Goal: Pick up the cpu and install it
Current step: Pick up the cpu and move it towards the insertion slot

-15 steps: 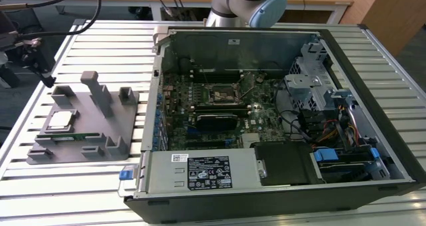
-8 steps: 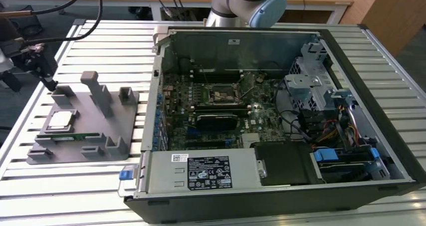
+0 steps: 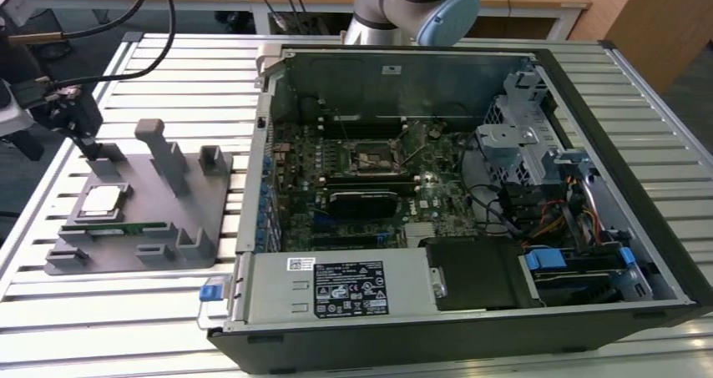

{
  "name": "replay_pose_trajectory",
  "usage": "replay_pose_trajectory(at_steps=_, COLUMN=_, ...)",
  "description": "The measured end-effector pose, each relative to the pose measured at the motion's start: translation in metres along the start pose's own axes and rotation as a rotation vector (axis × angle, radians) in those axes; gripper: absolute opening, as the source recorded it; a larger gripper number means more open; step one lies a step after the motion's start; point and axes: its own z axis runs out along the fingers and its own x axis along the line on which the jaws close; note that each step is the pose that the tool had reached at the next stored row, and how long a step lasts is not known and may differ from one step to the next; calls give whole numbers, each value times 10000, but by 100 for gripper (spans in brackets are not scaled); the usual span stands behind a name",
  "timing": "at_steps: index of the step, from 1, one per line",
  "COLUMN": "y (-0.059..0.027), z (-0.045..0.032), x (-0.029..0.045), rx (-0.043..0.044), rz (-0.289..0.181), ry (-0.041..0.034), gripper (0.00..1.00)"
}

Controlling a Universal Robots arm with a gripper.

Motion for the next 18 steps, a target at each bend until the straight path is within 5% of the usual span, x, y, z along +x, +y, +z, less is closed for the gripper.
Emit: replay_pose_trajectory(at_steps=18, y=-41, z=275, x=6, rx=0, rz=-35, ry=9, gripper=71)
